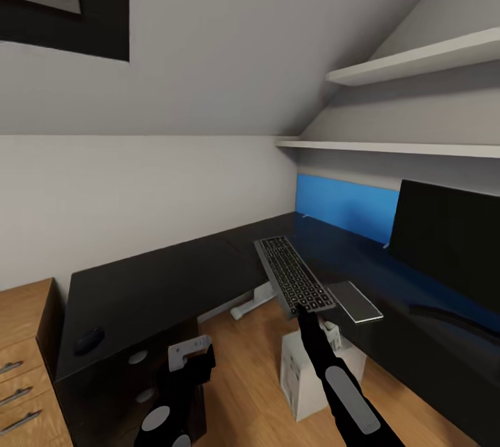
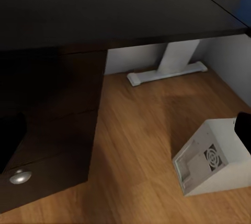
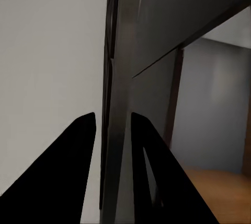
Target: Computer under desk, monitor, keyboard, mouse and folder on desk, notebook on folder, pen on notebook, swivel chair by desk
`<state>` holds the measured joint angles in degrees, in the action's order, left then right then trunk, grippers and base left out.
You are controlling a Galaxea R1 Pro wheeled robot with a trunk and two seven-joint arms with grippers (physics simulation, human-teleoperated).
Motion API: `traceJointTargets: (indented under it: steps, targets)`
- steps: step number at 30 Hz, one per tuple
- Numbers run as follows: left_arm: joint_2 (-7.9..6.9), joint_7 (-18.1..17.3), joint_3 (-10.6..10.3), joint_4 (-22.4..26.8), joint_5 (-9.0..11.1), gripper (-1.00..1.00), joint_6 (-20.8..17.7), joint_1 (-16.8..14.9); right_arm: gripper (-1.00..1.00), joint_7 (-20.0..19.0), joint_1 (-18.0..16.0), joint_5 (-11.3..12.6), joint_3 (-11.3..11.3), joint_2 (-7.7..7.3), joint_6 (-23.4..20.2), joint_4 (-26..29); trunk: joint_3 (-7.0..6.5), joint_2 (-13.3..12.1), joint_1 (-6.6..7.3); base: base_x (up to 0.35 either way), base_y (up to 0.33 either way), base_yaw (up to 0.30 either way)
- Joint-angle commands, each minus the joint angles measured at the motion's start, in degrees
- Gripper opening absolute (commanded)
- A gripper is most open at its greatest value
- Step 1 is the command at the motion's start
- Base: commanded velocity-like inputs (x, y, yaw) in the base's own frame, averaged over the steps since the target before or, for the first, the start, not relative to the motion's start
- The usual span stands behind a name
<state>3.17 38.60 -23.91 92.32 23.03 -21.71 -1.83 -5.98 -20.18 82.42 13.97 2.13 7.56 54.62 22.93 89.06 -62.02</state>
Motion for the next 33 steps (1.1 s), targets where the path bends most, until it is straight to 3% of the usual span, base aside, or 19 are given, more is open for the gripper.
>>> traceJointTargets:
  steps: [1, 33]
  targets:
    - [-0.01, 0.43, -0.09, 0.05, 0.35, 1.0, -0.17, -0.08, -1.0, -0.37, -0.04, 0.64, 0.18, 0.01, 0.36, -0.03, 0.04, 0.04, 0.0, 0.0, 0.0, 0.236]
    - [-0.01, 0.43, -0.12, -0.06, 0.35, 1.0, -0.17, -0.03, -1.0, -0.44, -0.04, 0.38, 3.93, 0.25, 0.44, -0.67, -0.71, 0.04, 0.0, 0.0, 0.0, 0.238]
